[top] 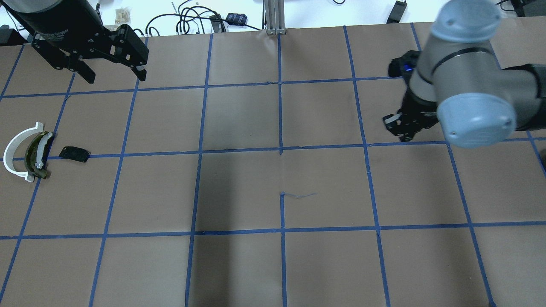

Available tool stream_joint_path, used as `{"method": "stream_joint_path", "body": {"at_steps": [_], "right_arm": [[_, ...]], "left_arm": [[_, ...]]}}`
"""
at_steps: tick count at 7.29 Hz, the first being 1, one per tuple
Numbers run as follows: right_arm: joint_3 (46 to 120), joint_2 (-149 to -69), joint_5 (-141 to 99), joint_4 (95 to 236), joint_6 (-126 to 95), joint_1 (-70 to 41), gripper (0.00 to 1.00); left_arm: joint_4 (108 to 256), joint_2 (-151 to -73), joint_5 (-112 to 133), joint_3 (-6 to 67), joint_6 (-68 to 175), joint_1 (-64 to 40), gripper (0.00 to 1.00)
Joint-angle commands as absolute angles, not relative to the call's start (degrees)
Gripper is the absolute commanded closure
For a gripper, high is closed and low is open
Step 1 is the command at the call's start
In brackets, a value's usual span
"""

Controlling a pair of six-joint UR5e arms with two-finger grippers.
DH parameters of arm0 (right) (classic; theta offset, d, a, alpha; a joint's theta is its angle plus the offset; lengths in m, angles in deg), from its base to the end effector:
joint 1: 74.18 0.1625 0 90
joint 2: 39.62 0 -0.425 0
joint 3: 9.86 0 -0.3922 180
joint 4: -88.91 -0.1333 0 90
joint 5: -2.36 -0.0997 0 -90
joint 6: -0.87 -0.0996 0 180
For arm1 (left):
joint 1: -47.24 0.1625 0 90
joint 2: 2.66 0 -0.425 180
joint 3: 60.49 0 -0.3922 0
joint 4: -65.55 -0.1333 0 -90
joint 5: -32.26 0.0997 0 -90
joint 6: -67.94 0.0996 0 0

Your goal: Place bearing gear from tray to pile

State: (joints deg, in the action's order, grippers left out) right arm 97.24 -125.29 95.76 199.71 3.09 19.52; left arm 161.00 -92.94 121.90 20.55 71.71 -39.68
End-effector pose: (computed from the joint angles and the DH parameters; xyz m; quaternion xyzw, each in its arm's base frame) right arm 0.1591 -0.4865 0.3425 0.0518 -0.9982 -0.0051 0.0297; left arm -0.1071 -0.5014 0.5529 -0.0061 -0.9996 0.0283 0.0015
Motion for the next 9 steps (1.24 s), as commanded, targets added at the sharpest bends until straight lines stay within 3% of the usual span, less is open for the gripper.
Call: {"method": "stream_joint_path", "body": {"at_steps": [1,2,3,5,6,7,9], "right_arm": [[93.95,-115.43,86.42,209.78,-21.54,34.49,0.98],[93.5,-111.73,86.9,214.29,-23.02,38.28,0.96],[93.58,-109.43,86.91,217.9,-22.6,39.28,0.88],[93.24,-109.32,89.78,217.94,-18.14,38.94,0.27],[92.45,-109.84,90.59,217.5,-15.5,37.54,0.04],[89.75,-112.63,91.38,214.97,-11.91,34.4,0.0],[82.54,-118.6,92.09,195.53,5.86,21.69,0.0]], "left_arm": [[161.0,-93.01,121.9,20.55,71.71,-39.68,0.0],[161.0,-92.93,121.9,20.55,71.71,-39.68,0.0],[161.0,-92.93,121.9,20.55,71.71,-39.68,0.0],[161.0,-92.93,121.82,20.55,71.71,-39.59,0.0],[161.0,-92.84,121.99,20.55,71.71,-39.68,0.0],[161.0,-92.93,121.73,20.55,71.71,-39.68,0.0],[161.0,-92.84,121.99,20.63,71.71,-39.77,0.0]]}}
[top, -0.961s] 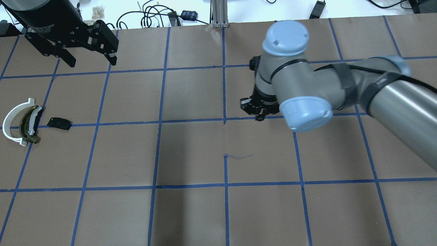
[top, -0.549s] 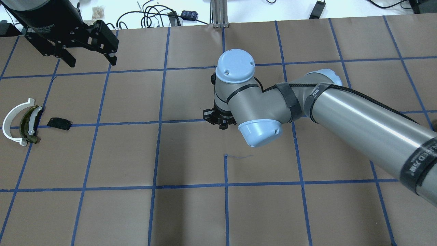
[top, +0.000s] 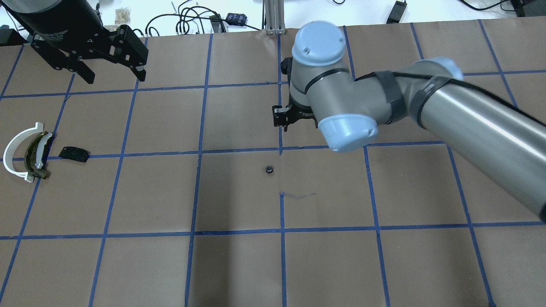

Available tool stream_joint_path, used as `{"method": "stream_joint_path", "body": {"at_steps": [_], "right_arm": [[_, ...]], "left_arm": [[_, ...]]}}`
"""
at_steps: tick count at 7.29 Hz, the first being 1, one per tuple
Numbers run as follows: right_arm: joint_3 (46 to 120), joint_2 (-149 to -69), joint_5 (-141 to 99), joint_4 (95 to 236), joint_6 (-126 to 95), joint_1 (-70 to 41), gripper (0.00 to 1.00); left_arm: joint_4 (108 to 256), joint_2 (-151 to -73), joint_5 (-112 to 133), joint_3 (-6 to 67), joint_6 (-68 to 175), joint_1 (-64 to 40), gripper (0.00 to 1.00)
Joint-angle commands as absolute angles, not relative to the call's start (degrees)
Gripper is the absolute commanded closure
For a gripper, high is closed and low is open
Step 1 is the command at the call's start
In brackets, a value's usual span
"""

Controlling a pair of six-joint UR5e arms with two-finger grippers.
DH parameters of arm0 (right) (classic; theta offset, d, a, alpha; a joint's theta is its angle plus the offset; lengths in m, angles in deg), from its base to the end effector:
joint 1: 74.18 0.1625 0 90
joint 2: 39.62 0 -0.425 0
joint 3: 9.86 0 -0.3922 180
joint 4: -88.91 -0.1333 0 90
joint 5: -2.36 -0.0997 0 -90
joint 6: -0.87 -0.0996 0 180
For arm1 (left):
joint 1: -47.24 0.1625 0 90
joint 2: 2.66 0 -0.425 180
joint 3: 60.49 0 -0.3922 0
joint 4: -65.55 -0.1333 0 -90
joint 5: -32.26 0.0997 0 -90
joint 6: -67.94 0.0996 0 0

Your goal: Place bearing gear from tray to pile

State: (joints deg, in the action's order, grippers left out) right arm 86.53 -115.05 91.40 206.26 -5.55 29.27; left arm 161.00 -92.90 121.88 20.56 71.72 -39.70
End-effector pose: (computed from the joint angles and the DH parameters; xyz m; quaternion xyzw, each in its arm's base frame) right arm 0.2669 -0.5359 0.3457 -0.0617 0.9965 -0.0535 0.0179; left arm -0.1074 -0.5011 0.5531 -0.0064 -0.9996 0.0286 0.0016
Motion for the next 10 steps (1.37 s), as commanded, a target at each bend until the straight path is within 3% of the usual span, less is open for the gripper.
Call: {"method": "stream_joint_path", "body": {"at_steps": [1,3,5,7,10], "right_arm": [[81.73,-121.16,94.18,191.09,16.33,13.62,0.0],[82.07,-123.29,94.64,189.99,29.77,-0.11,0.0],[82.16,-122.51,94.91,190.68,54.26,-16.96,0.01],[85.21,-121.1,94.56,191.12,71.73,-33.15,0.02],[98.91,-114.89,91.94,214.43,89.78,-49.09,0.04]], "left_arm": [[161.09,-93.62,121.47,20.81,70.84,-40.12,0.0],[158.31,-95.91,119.8,27.53,60.2,-46.31,0.0],[136.34,-102.12,119.79,37.72,54.61,-54.68,0.0],[127.36,-108.97,120.4,39.79,47.39,-58.64,0.0],[124.26,-113.49,124.19,40.06,46.67,-64.26,0.0]]}}
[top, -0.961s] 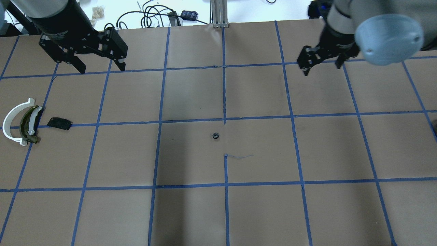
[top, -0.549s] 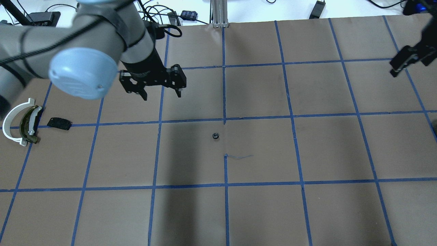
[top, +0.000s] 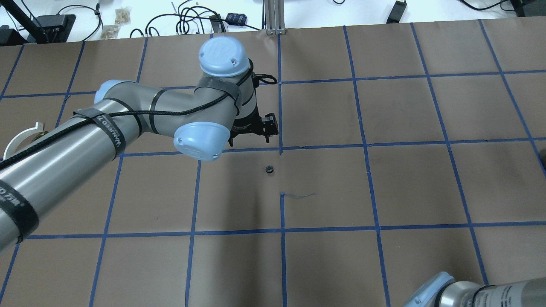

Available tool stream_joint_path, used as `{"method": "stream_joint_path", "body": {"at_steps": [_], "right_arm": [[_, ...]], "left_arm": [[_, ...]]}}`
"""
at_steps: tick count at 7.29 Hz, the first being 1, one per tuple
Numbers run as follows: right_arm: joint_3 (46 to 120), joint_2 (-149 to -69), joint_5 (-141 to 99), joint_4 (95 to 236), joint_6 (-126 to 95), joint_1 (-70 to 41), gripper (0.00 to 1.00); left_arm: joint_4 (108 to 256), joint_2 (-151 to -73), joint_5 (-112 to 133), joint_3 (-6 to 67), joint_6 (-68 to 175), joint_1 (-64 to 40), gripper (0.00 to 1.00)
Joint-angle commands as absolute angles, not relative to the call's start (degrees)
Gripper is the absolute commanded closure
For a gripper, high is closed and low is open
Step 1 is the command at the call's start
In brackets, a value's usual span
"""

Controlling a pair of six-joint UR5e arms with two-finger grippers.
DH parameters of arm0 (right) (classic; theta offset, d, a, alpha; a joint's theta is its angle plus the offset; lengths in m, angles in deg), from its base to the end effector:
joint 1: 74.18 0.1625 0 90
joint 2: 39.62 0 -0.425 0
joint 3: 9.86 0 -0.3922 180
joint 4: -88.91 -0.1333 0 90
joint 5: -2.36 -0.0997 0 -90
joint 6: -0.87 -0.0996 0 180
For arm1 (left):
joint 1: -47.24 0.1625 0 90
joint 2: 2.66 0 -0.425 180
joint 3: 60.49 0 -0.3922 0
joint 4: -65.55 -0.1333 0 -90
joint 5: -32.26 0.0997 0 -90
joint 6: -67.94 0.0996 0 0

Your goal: Place bearing gear from tray to pile

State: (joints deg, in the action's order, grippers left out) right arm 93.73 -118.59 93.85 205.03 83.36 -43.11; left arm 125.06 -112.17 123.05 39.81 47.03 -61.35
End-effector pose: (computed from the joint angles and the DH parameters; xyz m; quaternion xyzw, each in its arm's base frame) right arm -0.3952 -0.3907 0.3193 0.2040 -0.9788 -0.0079 0.0166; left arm -0.3109 -0.5106 0.2697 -0.0203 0.9998 -0.0079 0.0045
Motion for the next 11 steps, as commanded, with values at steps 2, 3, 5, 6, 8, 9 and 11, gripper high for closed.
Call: {"method": "stream_joint_path", "body": {"at_steps": [2,3,5,6,8,9,11], "right_arm": [[99.65,-109.24,88.4,219.5,95.97,-51.15,0.04],[99.82,-108.71,88.23,219.69,96.32,-51.07,0.06],[99.83,-106.43,88.23,220.13,96.41,-51.15,0.1],[99.83,-105.72,88.14,220.22,96.33,-51.15,0.12],[99.65,-105.36,88.4,222.66,96.94,-51.15,0.26],[99.74,-105.45,88.4,222.94,96.85,-51.15,0.48],[99.82,-105.36,88.4,222.59,96.85,-51.15,0.74]], "left_arm": [[116.06,-117.77,121.3,40.49,47.02,-64.9,0.0],[115.48,-119.02,121.46,41.11,46.76,-64.91,0.0],[107.87,-119.47,120.94,46.28,46.49,-64.91,0.0],[107.65,-119.73,120.94,46.82,46.32,-64.82,0.0],[107.48,-119.82,121.38,47.44,46.4,-64.91,0.24],[107.48,-120.0,121.38,47.44,46.23,-64.91,0.43],[107.65,-120.43,121.2,48.84,46.14,-64.82,0.64]]}}
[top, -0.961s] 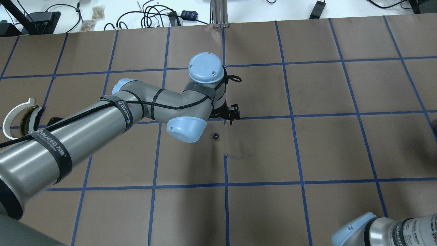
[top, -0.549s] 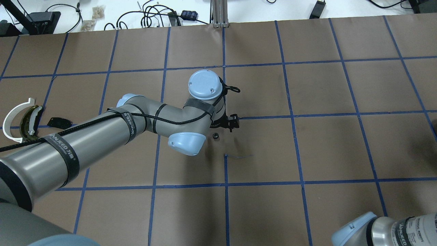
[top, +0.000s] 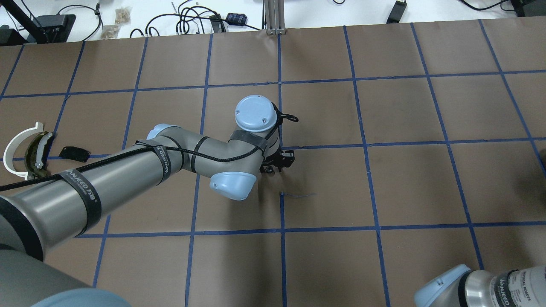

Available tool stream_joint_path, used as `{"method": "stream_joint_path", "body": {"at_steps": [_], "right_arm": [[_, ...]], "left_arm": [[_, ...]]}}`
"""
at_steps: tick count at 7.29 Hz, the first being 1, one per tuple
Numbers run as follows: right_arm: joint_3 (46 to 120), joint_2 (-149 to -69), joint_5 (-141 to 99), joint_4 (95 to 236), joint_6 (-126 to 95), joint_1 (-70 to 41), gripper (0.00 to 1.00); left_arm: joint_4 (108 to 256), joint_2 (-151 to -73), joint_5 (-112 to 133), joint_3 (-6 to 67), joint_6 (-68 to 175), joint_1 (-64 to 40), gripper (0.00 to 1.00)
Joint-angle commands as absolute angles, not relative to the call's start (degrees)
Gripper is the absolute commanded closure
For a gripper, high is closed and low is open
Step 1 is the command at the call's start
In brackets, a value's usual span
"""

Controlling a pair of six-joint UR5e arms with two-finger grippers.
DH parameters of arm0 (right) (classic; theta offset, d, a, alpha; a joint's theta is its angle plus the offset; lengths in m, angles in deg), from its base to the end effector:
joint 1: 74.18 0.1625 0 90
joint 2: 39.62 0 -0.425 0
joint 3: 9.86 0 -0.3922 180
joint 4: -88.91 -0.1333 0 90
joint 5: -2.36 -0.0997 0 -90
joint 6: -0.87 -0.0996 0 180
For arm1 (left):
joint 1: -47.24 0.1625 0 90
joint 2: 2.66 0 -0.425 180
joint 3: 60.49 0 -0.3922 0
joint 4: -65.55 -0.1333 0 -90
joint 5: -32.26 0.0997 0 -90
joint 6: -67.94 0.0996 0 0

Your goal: Place bearing gear from tray to pile

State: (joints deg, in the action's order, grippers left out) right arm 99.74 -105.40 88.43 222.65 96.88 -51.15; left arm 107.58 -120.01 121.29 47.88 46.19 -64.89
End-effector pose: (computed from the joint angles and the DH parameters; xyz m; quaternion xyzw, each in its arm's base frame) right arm -0.4577 -0.3468 0.1790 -0.2505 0.9675 -0.0338 0.0058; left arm -0.3407 -0.4796 0.1636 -0.0035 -0.9998 0.0150 0.0152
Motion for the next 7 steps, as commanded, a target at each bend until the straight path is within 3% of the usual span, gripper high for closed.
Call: {"method": "stream_joint_path", "body": {"at_steps": [1,4,7], "right_arm": [[99.83,-105.45,88.4,222.51,96.59,-51.15,0.8],[99.3,-106.85,88.76,222.33,95.8,-50.54,0.87],[99.3,-118.93,91.03,215.51,87.66,-42.4,0.87]], "left_arm": [[107.74,-119.74,121.2,49.02,46.31,-64.47,1.0],[110.62,-117.11,121.55,48.41,47.63,-59.83,1.0],[124.41,-107.63,123.82,47.62,67.61,-44.32,1.0]]}}
